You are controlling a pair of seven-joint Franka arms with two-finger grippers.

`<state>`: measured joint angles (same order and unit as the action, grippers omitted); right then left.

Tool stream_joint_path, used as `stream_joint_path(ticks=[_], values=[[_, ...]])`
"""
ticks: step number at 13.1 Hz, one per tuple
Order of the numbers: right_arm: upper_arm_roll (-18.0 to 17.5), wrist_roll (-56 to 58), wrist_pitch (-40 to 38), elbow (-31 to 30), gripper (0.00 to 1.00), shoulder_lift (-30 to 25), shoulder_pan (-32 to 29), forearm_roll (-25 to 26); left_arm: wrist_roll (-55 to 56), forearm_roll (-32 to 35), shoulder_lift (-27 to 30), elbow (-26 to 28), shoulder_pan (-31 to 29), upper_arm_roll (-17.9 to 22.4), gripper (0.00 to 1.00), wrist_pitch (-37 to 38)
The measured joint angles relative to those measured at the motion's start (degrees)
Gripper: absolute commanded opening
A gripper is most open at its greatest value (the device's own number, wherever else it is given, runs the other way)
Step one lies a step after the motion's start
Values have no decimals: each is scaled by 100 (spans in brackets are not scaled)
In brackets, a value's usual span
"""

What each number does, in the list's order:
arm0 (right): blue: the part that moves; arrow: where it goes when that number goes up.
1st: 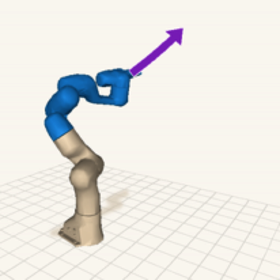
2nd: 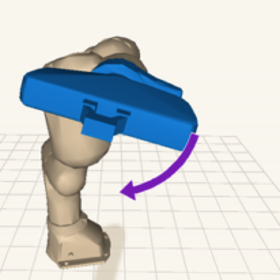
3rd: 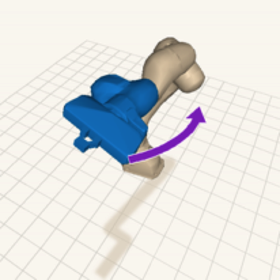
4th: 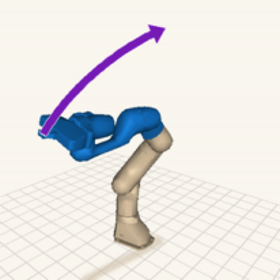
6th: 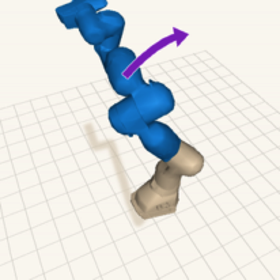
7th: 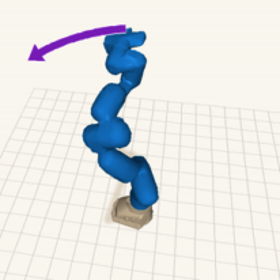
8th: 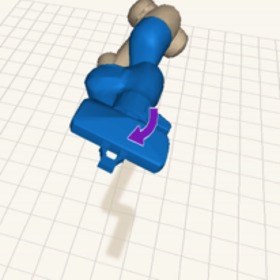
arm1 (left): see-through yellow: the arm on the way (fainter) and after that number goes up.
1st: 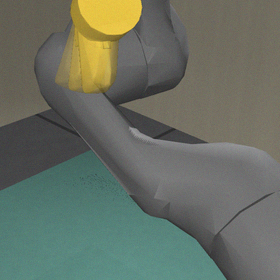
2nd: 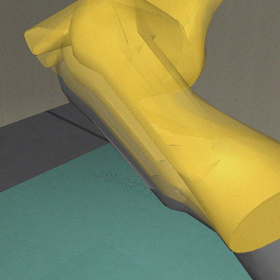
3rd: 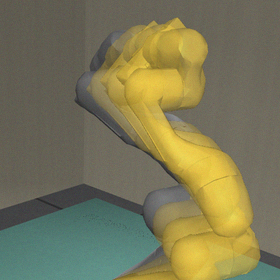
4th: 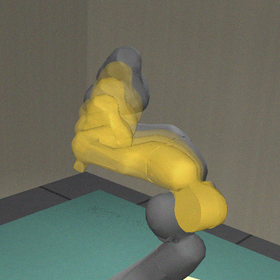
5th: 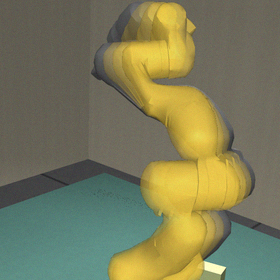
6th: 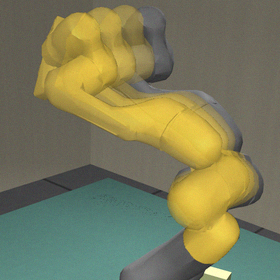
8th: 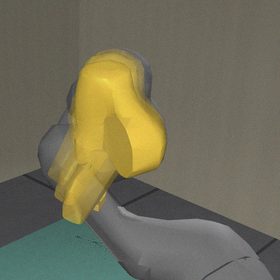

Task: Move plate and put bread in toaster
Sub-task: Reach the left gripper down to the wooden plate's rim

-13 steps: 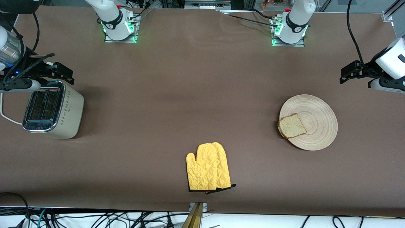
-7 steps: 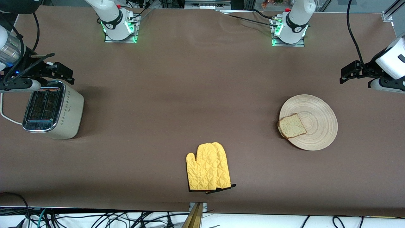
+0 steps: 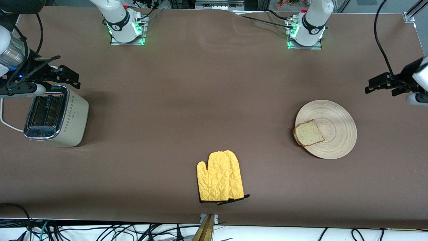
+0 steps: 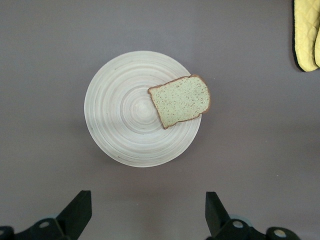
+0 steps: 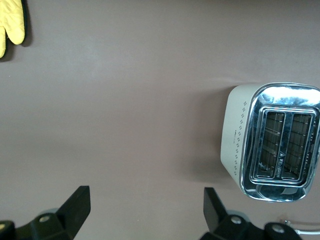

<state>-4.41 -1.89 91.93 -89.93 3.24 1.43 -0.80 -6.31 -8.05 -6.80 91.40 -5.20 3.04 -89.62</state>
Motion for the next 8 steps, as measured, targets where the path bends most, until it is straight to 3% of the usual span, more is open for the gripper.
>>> stream_joint_path(ticks=[3, 8], values=[[-5, 0, 0, 0, 100, -2, 0, 0, -409, -535, -694, 32, -558, 4, 100, -11], [-9, 0, 0, 1, 100, -4, 0, 0, -2424, -1565, -2112, 3, -1696, 13, 100, -93]])
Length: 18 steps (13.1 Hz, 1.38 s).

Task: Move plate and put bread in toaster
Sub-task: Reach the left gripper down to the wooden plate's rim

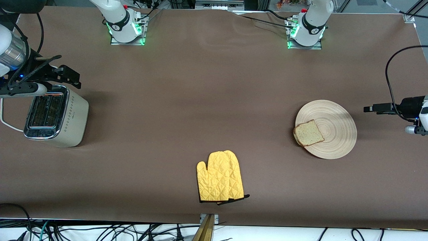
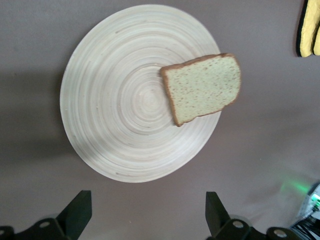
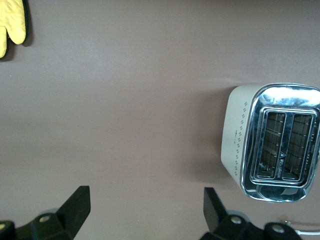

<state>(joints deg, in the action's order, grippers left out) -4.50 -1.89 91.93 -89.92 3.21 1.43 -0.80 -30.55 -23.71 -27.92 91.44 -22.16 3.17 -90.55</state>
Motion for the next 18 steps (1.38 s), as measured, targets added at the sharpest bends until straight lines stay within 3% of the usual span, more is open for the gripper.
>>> stream_joint_path(ticks=[4, 9, 10, 12, 13, 18], values=[[0, 0, 0, 0, 100, 0, 0, 0, -1413, -743, -1093, -291, -619, -7, 100, -84], [0, 0, 0, 1, 100, -1, 0, 0, -2280, -1525, -1942, -584, -787, -17, 100, -396], [0, 0, 0, 0, 100, -1, 0, 0, -2288, -1681, -2026, -594, -785, -22, 82, -466], [0, 0, 0, 0, 100, -1, 0, 0, -2292, -1956, -2164, -600, -784, -29, 17, -565], [0, 0, 0, 0, 100, -1, 0, 0, -2296, -1985, -2224, -601, -784, -34, 0, -578], [0, 0, 0, 0, 100, -1, 0, 0, -2307, -1985, -2290, -603, -783, -36, 0, -588]])
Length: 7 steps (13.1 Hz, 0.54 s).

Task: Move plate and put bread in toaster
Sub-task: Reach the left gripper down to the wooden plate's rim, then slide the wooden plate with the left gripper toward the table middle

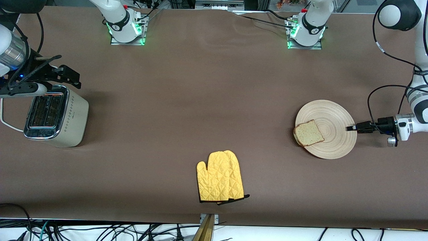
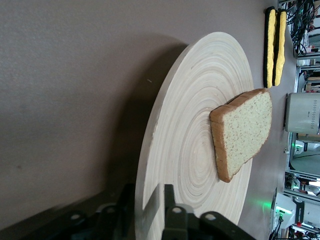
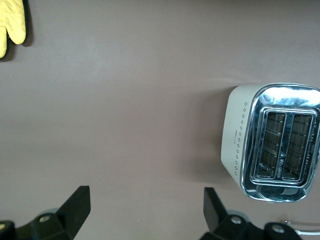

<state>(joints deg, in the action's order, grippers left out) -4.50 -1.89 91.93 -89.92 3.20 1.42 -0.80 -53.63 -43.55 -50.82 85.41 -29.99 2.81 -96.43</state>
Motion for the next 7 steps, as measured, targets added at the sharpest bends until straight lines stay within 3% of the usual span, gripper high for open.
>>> stream_joint_path(ticks=[7], values=[[0, -8, 17, 0, 100, 0, -1, 0, 411, -66, 14, -50, 30, -73, 0, 457]])
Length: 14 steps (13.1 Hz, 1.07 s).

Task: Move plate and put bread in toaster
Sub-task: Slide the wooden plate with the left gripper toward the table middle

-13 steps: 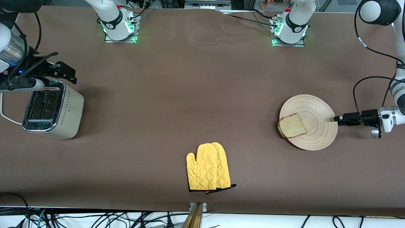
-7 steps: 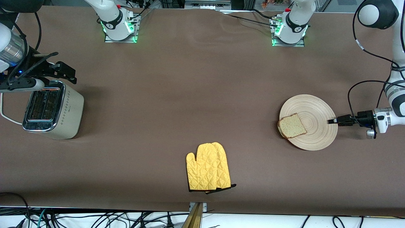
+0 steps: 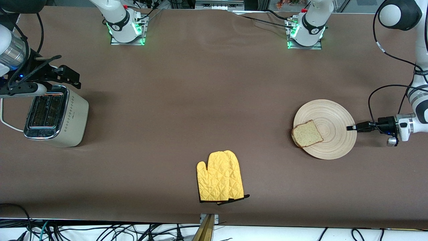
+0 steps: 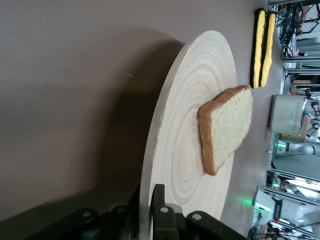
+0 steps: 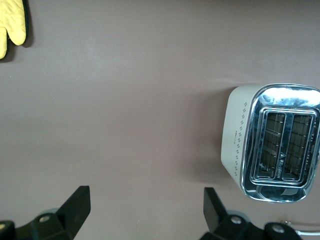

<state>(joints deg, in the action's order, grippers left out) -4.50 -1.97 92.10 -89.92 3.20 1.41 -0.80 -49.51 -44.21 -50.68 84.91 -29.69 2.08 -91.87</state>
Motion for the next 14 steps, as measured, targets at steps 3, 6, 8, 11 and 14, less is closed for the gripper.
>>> stream_joint_path(ticks=[3, 6, 8, 11, 14], values=[[3, 0, 9, 0, 100, 0, -1, -2, 283, 0, -9, -2, 247, -315, 0, 84], [4, -2, 65, 0, 100, 0, -3, -2, 680, 0, -12, -2, 353, -937, 0, 82], [5, -5, 86, 0, 100, 0, -5, -2, 1058, 0, -29, 7, 390, -1466, 0, 110], [8, -5, 83, -1, 100, 11, -26, -2, 1206, -29, -42, 18, 1090, -1774, 0, -61], [13, -4, 59, -1, 100, 11, -36, -2, 1227, -376, -98, 185, 1854, -1786, 0, -767]])
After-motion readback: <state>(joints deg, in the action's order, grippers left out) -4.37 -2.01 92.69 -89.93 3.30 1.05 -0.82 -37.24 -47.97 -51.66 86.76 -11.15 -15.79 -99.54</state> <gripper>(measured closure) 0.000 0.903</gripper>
